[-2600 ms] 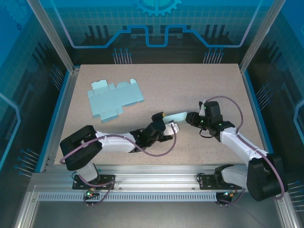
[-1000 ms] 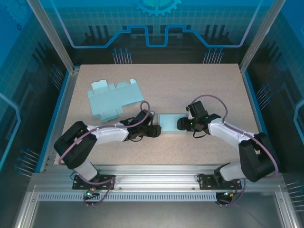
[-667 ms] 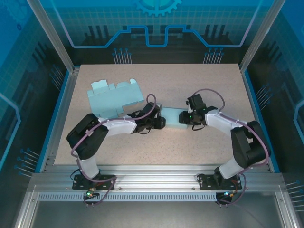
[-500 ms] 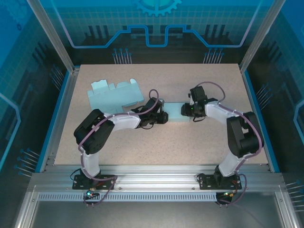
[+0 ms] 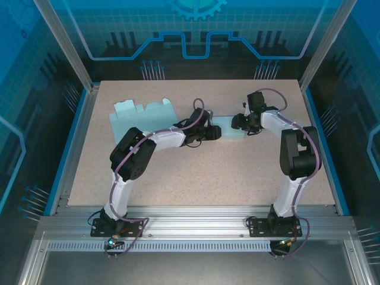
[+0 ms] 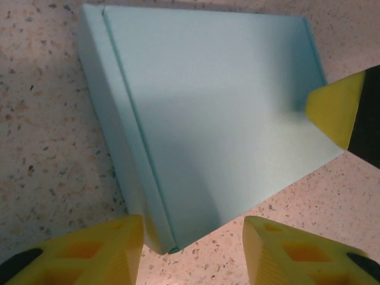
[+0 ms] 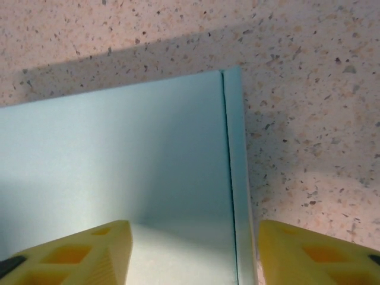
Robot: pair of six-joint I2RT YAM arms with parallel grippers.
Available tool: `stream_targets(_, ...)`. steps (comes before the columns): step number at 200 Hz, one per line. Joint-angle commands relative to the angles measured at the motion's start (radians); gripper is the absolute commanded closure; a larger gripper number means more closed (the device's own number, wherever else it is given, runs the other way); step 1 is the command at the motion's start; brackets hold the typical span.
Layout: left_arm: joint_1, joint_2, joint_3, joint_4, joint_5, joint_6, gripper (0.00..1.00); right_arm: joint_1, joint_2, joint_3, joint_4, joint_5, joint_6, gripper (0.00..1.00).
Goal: Fold the paper box
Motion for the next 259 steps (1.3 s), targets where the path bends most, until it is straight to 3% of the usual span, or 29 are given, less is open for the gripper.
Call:
stream_targets(1,0.028,-0.030,0.010,0.009,0.050,-0.020,0.41,-0.008,-0.047,0.063,-0.100,0.003,-0.046,0.30)
stream_targets(24,0.047,-0.138,-0.059,0.040,0.031,-0.016,0.24,-0.008,-0.132,0.057,-0.127,0.037,-0.083,0.17)
stream_targets(38,0.059,-0.227,-0.112,0.041,-0.005,0.005,0.15,-0.008,-0.196,0.022,-0.117,0.047,-0.106,0.01)
stream_targets(59,0.082,-0.372,-0.192,0.020,-0.090,0.038,0.01,-0.008,-0.300,-0.053,-0.074,0.050,-0.140,0.00)
stream_targets(85,0.148,-0.547,-0.322,-0.003,-0.172,0.019,0.01,-0.006,-0.440,-0.191,0.026,0.085,-0.184,0.00)
stream_targets(129,0.381,-0.770,-0.546,-0.112,-0.163,-0.092,0.01,-0.005,-0.668,-0.423,0.201,0.154,-0.227,0.00)
stream_targets(179,0.602,-1.008,-0.806,-0.178,-0.152,-0.271,0.04,-0.006,-0.698,-0.473,0.226,0.270,-0.219,0.00)
stream_targets(225,0.713,-0.933,-0.842,-0.181,-0.074,-0.277,0.05,-0.007,-0.697,-0.483,0.241,0.307,-0.209,0.00)
stream_targets(259,0.775,-0.801,-0.824,-0.080,-0.051,-0.284,0.15,-0.005,-0.721,-0.503,0.257,0.333,-0.203,0.00)
